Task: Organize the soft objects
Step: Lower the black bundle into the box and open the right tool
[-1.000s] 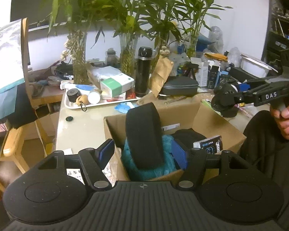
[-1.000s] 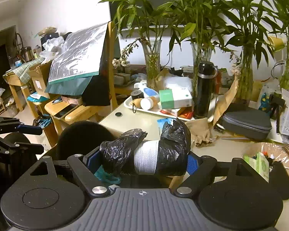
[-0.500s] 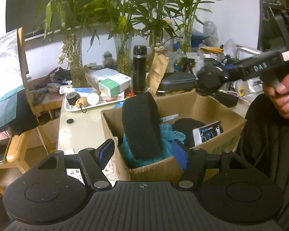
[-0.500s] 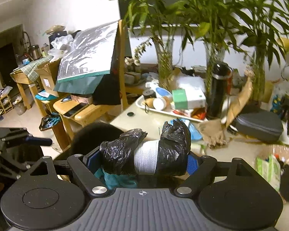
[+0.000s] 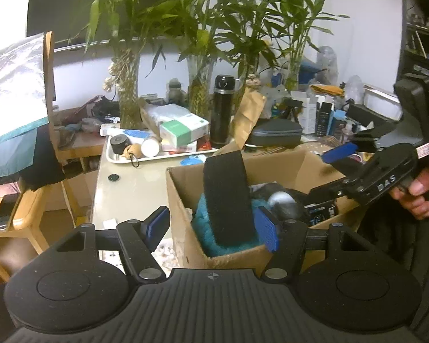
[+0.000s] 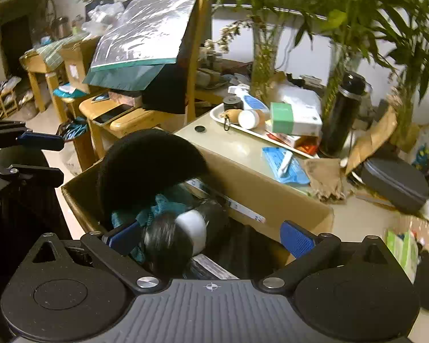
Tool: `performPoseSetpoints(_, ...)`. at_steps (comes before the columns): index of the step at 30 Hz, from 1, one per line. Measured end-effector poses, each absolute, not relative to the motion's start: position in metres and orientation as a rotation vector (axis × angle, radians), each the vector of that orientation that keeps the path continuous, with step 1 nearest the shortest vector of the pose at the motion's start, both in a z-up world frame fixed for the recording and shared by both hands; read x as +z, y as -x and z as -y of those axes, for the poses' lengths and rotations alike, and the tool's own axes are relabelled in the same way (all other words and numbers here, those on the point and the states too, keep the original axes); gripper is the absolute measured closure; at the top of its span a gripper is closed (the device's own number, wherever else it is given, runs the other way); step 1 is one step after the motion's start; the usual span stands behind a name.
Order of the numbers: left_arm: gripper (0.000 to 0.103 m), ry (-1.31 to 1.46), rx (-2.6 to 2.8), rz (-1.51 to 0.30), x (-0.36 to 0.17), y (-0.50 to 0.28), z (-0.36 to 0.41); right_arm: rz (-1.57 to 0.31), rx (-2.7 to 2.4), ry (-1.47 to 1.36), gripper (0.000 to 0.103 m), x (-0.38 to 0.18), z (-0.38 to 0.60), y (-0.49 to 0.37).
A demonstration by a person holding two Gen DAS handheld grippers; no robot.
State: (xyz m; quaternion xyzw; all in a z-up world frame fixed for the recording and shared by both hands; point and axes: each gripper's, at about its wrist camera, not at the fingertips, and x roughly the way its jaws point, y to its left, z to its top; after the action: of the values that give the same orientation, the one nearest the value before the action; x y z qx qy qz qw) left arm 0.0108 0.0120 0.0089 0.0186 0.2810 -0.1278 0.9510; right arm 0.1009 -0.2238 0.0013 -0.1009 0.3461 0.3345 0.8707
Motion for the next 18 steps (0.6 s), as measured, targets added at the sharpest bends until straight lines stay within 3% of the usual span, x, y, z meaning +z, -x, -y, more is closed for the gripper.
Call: performPoseSetpoints(18,0.038,-0.047,-0.271,-0.566,0.018,-0.027,-0.007,-0.704,0.559,0.057,0.0,0.001,0.273,-0.112)
